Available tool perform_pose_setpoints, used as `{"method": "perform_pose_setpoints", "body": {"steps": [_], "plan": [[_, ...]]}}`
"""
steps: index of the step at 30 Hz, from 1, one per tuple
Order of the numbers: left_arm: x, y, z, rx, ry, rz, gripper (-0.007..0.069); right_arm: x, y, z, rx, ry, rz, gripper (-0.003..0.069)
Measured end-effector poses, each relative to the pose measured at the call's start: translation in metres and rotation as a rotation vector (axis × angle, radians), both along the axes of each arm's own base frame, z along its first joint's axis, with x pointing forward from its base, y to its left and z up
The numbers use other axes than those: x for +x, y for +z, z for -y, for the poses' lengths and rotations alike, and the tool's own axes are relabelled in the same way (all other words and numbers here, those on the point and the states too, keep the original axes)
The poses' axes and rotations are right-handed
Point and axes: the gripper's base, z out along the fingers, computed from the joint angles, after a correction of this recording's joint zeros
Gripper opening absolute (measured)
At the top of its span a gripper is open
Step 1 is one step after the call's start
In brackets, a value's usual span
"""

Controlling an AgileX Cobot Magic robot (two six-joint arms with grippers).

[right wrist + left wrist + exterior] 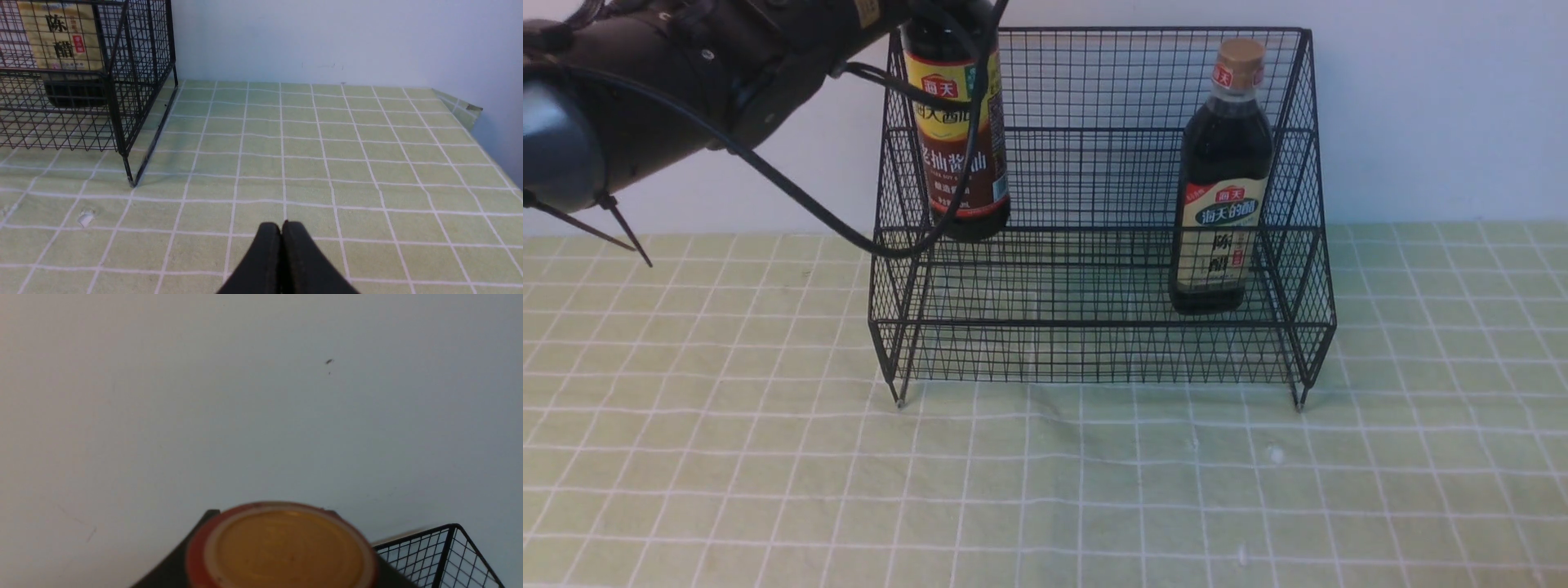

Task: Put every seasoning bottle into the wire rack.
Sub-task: Use the left arm to put the condiment bottle back on the shelf

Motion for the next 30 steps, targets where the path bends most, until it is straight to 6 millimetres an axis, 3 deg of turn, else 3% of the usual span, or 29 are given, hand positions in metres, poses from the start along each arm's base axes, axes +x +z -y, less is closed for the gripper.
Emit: {"method": "perform_pose_setpoints", "body": {"steps": [17, 30], "plan": [[0.009, -0.001, 0.002, 0.067, -0.053, 0.087, 0.0259, 0.0, 0.0, 0.0, 0.0, 0.0, 0.0, -0.0015], [0.022, -0.026, 0.005, 0.107, -0.055, 0.037, 0.0259, 0.0, 0.0, 0.0, 0.0, 0.0, 0.0, -0.0015]]}}
